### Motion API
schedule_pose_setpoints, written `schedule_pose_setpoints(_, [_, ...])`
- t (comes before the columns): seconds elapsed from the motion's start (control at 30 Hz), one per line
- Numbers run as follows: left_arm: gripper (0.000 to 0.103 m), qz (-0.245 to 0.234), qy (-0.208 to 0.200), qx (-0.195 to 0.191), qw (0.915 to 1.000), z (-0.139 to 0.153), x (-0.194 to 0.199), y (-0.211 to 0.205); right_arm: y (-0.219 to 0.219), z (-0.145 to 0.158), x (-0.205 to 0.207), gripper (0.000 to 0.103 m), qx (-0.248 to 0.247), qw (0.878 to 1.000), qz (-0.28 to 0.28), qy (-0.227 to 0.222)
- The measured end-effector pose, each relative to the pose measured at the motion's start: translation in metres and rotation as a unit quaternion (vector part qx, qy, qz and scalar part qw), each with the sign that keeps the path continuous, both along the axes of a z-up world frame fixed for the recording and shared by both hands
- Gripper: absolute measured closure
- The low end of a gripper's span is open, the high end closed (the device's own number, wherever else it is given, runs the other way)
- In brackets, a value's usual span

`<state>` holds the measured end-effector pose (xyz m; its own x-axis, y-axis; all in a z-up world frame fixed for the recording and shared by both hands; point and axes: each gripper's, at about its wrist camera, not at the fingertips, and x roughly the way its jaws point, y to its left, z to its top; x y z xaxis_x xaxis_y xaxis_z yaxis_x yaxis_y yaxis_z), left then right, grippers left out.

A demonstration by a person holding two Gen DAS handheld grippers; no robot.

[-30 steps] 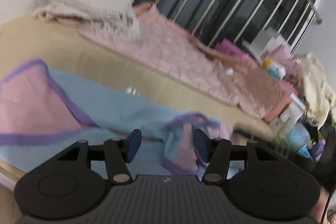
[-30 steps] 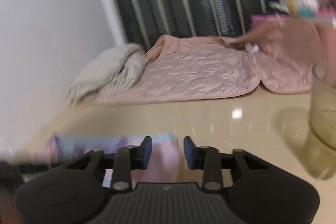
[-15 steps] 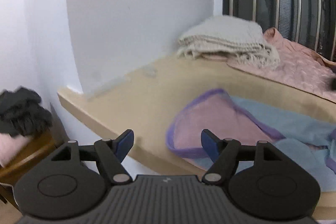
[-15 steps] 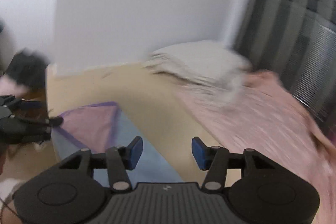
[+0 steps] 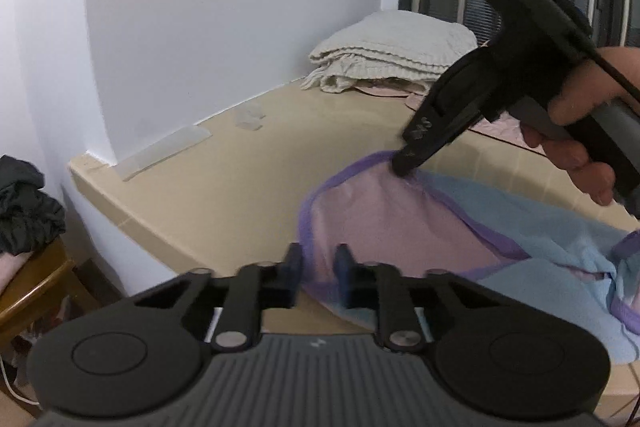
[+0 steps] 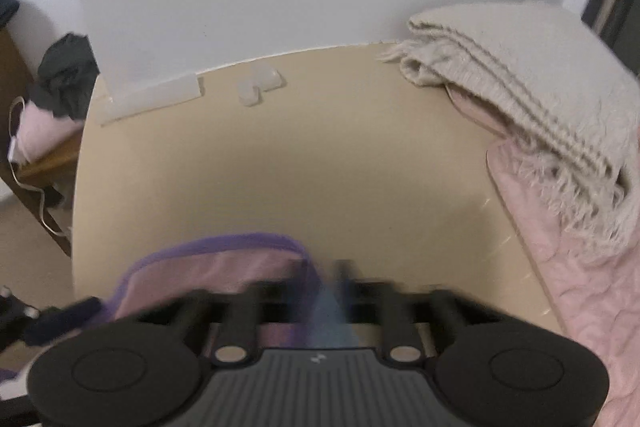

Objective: Fold clothes

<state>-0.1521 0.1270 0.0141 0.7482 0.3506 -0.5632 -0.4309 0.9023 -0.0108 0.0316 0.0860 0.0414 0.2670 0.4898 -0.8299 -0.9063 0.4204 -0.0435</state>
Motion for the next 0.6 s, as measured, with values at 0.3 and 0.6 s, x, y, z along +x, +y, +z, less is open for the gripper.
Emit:
schedule_pose_setpoints(0.3, [0.101,-0.113,-0.079,-0.026,0.9901,0.051,0.072,0.007,-0.123,0.053,0.037,0.102,0.11,0.967,-0.224,-0.053])
schedule_pose_setpoints(0.6, [0.101,-0.185,-0.079,-0.024,0.9794,0.089,0.222,-0.056,-0.227,0.092,0.106,0.102,0.128,0.885,-0.432,-0.114])
